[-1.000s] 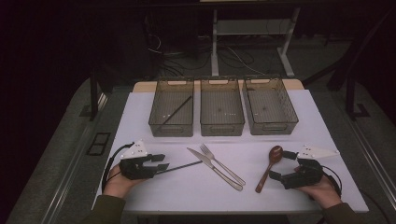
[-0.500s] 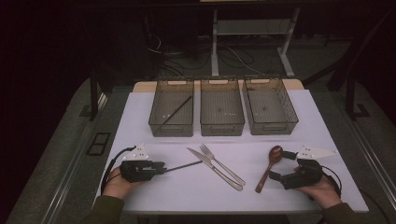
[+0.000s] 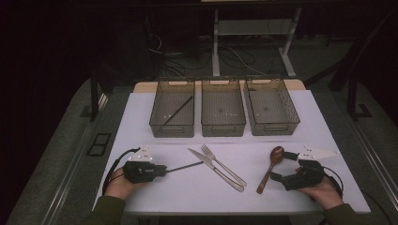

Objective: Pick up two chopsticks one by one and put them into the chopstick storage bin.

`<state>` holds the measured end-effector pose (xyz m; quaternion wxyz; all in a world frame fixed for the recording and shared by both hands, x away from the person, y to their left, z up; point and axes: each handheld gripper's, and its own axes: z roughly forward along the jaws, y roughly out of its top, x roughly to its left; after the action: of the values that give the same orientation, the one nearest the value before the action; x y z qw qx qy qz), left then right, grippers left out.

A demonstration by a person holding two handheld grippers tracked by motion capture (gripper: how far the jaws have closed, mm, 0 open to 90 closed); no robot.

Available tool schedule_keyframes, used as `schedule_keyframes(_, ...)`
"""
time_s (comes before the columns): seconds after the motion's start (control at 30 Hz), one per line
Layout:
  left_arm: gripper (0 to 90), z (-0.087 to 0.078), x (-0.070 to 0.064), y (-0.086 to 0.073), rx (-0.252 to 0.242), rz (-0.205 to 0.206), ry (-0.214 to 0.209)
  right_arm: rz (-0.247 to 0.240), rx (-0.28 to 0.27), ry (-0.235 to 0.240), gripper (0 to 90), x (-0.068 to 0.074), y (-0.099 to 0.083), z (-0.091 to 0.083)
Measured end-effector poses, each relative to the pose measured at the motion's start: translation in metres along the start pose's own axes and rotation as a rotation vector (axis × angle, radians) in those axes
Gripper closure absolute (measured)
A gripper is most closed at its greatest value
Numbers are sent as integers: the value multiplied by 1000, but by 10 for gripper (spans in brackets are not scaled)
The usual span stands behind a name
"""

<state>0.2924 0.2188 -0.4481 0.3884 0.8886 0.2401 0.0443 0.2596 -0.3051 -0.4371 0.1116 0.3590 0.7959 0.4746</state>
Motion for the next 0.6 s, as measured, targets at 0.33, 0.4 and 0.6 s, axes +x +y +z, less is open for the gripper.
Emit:
schedule_keyframes(0.33, 822, -1, -2, -1, 5, 26, 5, -2, 1, -1, 1, 0, 0, 0)
schedule_keyframes(0.4, 808, -1, -4, -1, 5, 31, 4, -1, 1, -2, 1, 0, 0, -1)
schedule_keyframes(0.6, 820, -1, -5, -1, 11, 39, 16, 0, 1, -3, 1, 0, 0, -1)
